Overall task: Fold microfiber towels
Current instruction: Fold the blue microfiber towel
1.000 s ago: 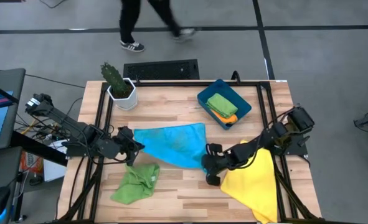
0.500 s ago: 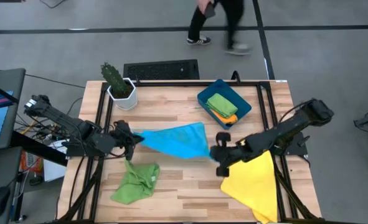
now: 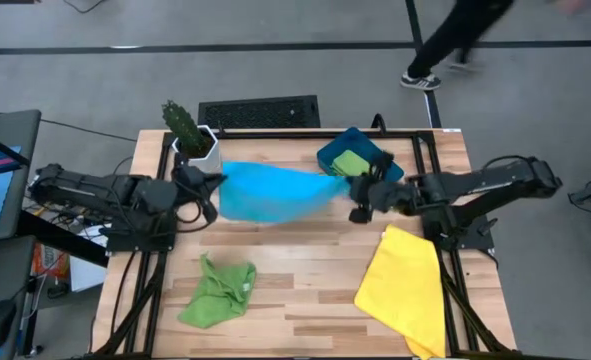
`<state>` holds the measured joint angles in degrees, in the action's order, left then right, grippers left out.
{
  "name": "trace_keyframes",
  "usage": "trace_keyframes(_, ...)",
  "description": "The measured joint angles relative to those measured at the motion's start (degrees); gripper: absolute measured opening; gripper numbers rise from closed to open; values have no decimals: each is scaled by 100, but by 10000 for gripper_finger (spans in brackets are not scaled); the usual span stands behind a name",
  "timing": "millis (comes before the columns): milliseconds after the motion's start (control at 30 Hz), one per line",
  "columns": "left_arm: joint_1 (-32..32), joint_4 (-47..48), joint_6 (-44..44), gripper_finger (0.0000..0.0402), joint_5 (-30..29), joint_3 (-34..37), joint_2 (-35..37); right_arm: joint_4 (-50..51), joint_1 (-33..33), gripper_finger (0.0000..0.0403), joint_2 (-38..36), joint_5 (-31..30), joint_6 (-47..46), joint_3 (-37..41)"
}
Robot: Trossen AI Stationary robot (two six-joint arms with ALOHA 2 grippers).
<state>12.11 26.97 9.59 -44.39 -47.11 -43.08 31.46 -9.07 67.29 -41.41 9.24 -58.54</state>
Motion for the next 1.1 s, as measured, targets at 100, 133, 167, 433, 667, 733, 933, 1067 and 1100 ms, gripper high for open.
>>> trace_keyframes(100, -194, -60, -557, 0, 27, -4, 49, -94, 139, 5, 0, -192, 304, -185)
trace_keyframes(133, -197, -56, -669, 0, 28, -4, 65, -74, 135, 6, 2, -199, 309, -248)
trace_keyframes(167, -187, -7, -728, 0, 41, -4, 90, -77, 102, 7, 2, -200, 284, -284)
trace_keyframes(433, 334, 1226, 605, 0, 722, 320, 35, 336, -765, 8, 278, 183, -1201, -168)
trace_keyframes(667, 1257, 1466, 2223, 0, 956, 1286, -62, 187, -1757, 16, 1211, 412, -2553, 71)
trace_keyframes(733, 1488, 1525, 2691, 0, 939, 1463, -56, 129, -1934, 15, 1535, 422, -2759, 72)
trace_keyframes(933, 1833, 1885, 3495, 0, 513, 1556, -54, -38, -2019, 14, 2231, 417, -2717, 72)
trace_keyframes(1067, 1800, 1931, 3460, 0, 244, 1556, -54, -79, -1610, 21, 2494, 631, -2425, 70)
trace_keyframes(1100, 1783, 1942, 3461, 0, 219, 1556, -55, -92, -1484, 20, 2549, 781, -2340, 71)
